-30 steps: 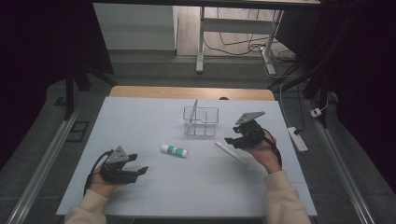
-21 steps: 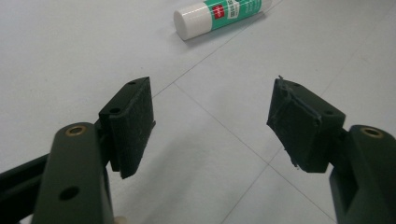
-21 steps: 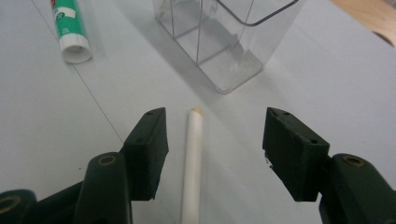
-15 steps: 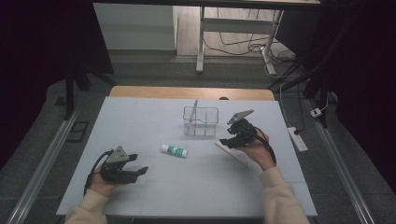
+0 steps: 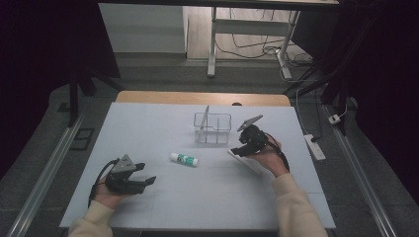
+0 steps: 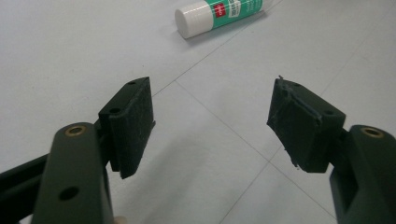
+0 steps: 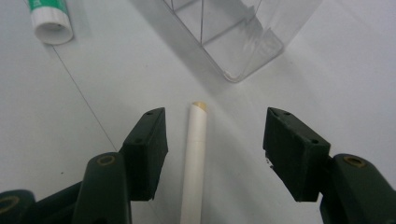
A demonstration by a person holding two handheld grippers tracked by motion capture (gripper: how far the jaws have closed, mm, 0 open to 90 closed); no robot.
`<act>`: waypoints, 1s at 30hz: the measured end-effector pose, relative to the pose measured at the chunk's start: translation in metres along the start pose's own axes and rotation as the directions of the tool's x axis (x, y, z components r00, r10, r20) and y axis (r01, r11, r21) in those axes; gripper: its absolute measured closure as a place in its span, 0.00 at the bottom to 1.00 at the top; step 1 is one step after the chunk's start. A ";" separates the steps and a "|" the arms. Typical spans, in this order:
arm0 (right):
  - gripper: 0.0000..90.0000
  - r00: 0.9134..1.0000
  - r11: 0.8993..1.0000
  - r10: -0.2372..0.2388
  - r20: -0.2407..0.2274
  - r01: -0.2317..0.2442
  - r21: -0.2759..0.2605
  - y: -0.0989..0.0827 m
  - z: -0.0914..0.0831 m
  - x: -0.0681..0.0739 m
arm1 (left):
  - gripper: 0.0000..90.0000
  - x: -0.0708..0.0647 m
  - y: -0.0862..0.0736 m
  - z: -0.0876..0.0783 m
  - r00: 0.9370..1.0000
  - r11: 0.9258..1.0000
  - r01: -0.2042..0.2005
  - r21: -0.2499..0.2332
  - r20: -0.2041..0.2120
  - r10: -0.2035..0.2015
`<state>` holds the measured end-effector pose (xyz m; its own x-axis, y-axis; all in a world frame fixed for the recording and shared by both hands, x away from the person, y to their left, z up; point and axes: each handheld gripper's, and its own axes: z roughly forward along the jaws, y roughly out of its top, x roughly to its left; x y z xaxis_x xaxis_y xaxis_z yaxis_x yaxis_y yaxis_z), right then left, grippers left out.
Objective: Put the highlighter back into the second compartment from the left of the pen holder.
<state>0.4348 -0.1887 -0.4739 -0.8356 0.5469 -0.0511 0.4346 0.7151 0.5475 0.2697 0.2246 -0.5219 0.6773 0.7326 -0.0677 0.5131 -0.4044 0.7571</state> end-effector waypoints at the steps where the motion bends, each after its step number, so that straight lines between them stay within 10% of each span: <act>1: 0.43 1.000 1.000 -0.002 -0.002 0.002 0.008 0.000 0.002 0.000 | 0.35 0.000 0.000 0.000 1.000 1.000 0.000 0.000 0.001 0.000; 18: 0.49 0.999 0.994 -0.024 -0.033 0.028 0.109 -0.001 0.026 0.005 | 0.35 0.000 0.000 0.001 1.000 1.000 -0.002 0.003 0.000 0.002; 30: 0.73 0.998 0.985 -0.033 -0.051 0.041 0.167 -0.002 0.029 0.007 | 0.34 0.000 0.000 0.001 1.000 1.000 -0.001 0.004 -0.002 0.001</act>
<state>0.4381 -0.1738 -0.4998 -0.8655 0.5002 -0.0270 0.4498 0.7997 0.3977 0.2701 0.2245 -0.5227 0.6766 0.7334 -0.0652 0.5143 -0.4073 0.7547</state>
